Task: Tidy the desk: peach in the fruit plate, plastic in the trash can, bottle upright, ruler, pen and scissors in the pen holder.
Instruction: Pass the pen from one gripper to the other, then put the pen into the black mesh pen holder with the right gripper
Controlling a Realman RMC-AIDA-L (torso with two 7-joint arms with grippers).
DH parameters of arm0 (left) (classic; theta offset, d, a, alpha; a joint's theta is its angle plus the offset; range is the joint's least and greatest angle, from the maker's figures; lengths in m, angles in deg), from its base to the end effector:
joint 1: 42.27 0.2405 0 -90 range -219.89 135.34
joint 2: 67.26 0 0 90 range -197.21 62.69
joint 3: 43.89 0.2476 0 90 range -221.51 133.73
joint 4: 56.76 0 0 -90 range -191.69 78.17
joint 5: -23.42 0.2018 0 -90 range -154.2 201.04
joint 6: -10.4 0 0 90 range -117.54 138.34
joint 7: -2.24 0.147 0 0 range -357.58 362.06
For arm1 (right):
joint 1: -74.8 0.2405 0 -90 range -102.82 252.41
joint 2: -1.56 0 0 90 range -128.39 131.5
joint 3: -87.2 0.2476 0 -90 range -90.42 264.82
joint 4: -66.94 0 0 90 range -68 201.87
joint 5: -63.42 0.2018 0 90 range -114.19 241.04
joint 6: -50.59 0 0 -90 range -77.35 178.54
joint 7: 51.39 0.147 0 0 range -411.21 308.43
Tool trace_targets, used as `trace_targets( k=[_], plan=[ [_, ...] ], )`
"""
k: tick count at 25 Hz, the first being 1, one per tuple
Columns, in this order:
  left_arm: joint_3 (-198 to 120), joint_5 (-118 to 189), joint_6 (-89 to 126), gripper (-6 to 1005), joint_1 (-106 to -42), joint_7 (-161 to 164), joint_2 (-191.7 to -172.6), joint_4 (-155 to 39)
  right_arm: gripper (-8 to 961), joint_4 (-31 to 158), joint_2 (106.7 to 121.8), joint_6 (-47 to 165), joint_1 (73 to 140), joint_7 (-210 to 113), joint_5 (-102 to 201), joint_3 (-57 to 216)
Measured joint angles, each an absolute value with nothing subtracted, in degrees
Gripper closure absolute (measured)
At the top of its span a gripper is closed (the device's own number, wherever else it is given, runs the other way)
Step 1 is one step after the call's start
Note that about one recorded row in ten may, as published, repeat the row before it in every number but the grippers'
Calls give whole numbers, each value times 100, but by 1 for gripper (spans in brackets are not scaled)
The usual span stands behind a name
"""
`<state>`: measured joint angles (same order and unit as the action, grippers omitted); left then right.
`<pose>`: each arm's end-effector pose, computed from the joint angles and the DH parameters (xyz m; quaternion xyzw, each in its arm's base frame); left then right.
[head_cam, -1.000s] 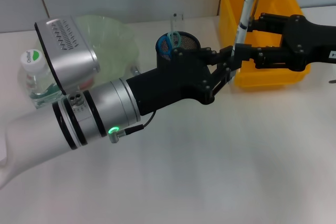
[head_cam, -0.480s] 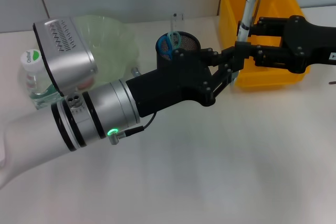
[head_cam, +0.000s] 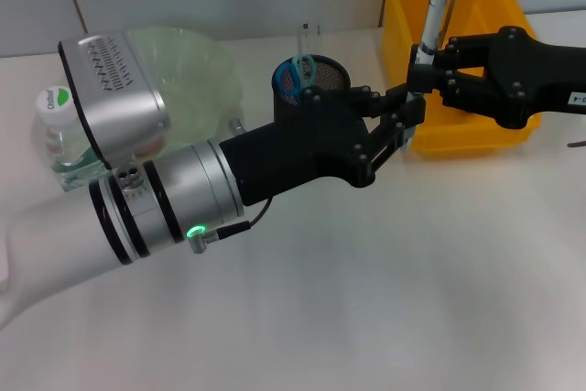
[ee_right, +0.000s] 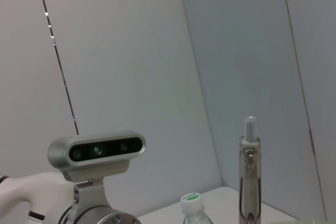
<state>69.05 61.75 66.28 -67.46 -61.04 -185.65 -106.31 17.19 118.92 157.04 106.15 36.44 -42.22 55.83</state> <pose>-0.1130 0.3038 -0.0869 -0.8972 -0.1319 -0.4052 0.1156 0.2065 0.3211 0.0771 -0.9164 0.1492 0.3530 0.1152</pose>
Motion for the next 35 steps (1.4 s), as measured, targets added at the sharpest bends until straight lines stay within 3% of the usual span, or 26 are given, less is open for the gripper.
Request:
trace_targets(
  k=[9,23,33,35],
  plan=[
    [6920,6185,6635,864,-6740,-6104,-18564,-10634,799,1763,11911,15761,10603,3483,-4222,5590],
    [6918,6459,6938,847,-6743,-6082,-18587,-10619,814,1790,11932,15772,10621,3348,-4217,5610],
    [6632,6456,7059,411,-6486,-6208,-18551,-10596,813,1942,11936,15588,10620,3246,-3950,5647],
    [6410,6466,7330,390,-6301,-6253,-18541,-10569,812,2069,11943,15402,10638,3132,-3876,5651]
  ],
)
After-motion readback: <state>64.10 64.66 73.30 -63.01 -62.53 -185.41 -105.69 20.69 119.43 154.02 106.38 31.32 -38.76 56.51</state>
